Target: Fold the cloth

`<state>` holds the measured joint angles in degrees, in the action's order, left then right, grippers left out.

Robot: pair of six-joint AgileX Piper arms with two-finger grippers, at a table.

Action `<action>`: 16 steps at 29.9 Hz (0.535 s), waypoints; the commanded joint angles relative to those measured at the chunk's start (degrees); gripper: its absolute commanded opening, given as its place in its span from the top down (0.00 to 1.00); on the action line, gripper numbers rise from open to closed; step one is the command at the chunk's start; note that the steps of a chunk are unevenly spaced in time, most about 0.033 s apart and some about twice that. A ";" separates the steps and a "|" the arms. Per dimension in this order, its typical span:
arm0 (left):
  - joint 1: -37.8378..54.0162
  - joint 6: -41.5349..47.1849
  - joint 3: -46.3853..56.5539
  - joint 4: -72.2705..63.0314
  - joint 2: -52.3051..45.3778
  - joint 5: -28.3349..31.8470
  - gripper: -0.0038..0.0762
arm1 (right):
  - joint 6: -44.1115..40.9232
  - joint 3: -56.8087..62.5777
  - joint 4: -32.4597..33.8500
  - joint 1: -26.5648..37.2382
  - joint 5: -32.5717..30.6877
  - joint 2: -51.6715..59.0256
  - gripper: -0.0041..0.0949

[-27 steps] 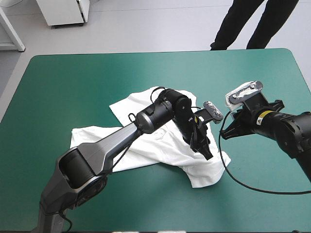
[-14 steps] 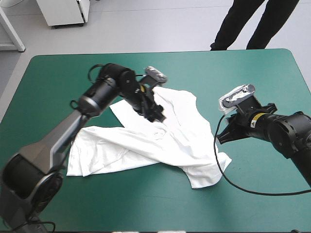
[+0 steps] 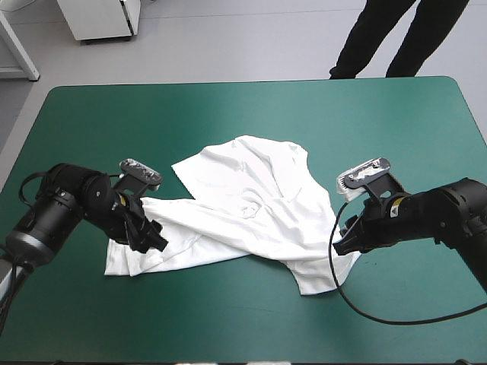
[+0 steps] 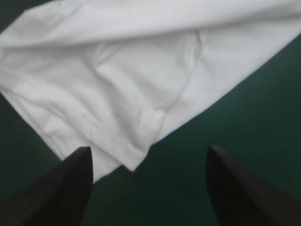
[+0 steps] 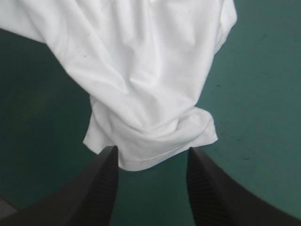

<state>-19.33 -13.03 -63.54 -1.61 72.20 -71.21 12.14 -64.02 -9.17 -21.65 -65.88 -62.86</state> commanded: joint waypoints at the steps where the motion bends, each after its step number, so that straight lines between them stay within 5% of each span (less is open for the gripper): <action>1: 0.07 1.20 3.29 3.30 -3.41 -2.49 0.33 | 0.22 -1.87 -1.86 -0.05 -1.10 1.67 0.50; 16: 8.11 3.53 9.23 6.16 -3.43 3.92 0.37 | 0.07 -1.87 -1.52 -0.05 -1.94 2.82 0.51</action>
<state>-12.97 -10.07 -53.10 5.97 70.02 -69.40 12.08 -64.02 -10.16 -21.65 -69.60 -61.20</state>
